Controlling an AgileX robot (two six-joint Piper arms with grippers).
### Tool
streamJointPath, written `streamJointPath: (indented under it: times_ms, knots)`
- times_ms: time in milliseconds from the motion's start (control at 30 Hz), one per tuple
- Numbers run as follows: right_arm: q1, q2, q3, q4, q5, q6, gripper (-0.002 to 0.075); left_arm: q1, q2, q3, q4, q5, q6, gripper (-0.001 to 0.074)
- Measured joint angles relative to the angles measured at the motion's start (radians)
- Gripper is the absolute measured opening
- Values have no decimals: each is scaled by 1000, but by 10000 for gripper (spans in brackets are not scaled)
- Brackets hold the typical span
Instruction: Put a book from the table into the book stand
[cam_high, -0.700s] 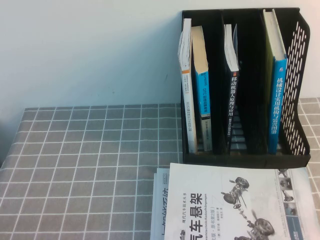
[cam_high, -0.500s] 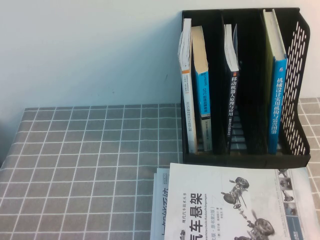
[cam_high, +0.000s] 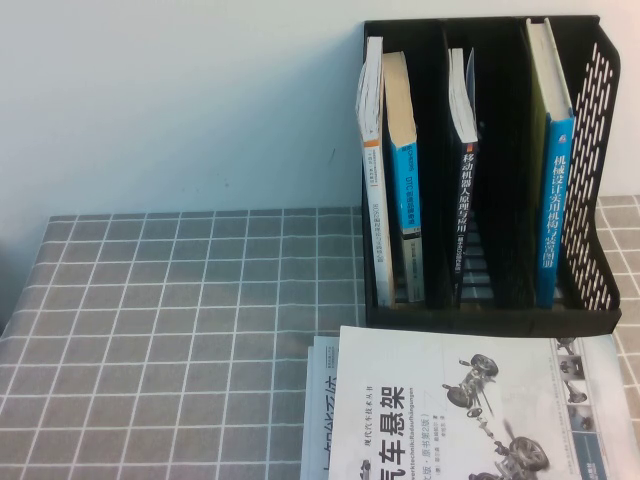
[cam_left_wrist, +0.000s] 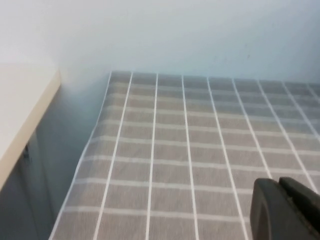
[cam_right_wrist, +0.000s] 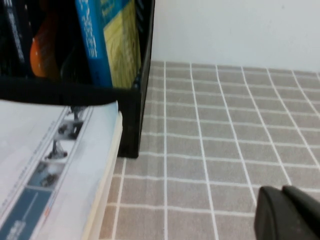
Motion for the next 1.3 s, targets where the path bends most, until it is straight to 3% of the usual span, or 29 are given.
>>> streamJointPath:
  times_ms: [267,900,1067,1300]
  knots:
    - [0,0,0,0,-203,0,-3,0,0,0,2,-175,0,-3]
    - [0,0,0,2,-432,79,-3,0,0,0,-47,-410,-58,-3]
    - [0,0,-122,9,-276,79,-3,0,3,-151,-57,-159,-116,-3]
    - [0,126,-390,13,115,61,-3,0,166,-441,-59,170,-116,-4]
